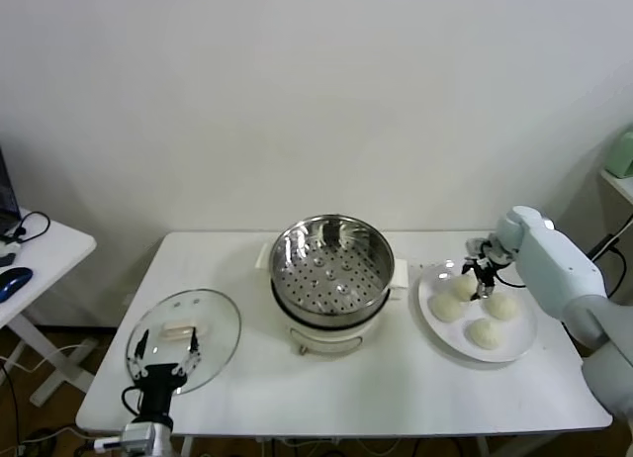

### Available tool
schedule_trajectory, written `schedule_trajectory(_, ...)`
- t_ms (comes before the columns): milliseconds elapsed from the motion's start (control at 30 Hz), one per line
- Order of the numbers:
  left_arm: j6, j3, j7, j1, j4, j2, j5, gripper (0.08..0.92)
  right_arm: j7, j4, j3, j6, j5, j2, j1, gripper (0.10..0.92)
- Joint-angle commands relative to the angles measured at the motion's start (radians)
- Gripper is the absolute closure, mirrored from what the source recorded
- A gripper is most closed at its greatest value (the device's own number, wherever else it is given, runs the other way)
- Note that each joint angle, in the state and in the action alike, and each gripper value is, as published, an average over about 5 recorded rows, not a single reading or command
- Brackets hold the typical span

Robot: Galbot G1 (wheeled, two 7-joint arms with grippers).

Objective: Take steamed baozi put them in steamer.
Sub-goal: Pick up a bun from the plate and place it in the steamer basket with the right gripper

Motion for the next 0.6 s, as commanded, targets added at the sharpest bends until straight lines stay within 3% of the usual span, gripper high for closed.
schedule_trajectory(33,-0.001,0.0,0.0,0.001,-0.001,-0.001,0.001,0.177,0.001,0.001,0.003,0.001,-0.004,0.003,0.0,0.296)
schedule_trajectory(333,-0.004,-0.004,-0.001,0.011,-0.01,-0.006,0.002,0.177,-0.017,0.125,-0.038,0.001,0.058,-0.046,0.014,0.296)
schedule_trajectory(600,0.002,-0.004,-0.003,0.018,-0.03,-0.014,-0.003,0.177,-0.044,0.37,-0.214,-0.027,0.25,-0.143,0.142,0.296)
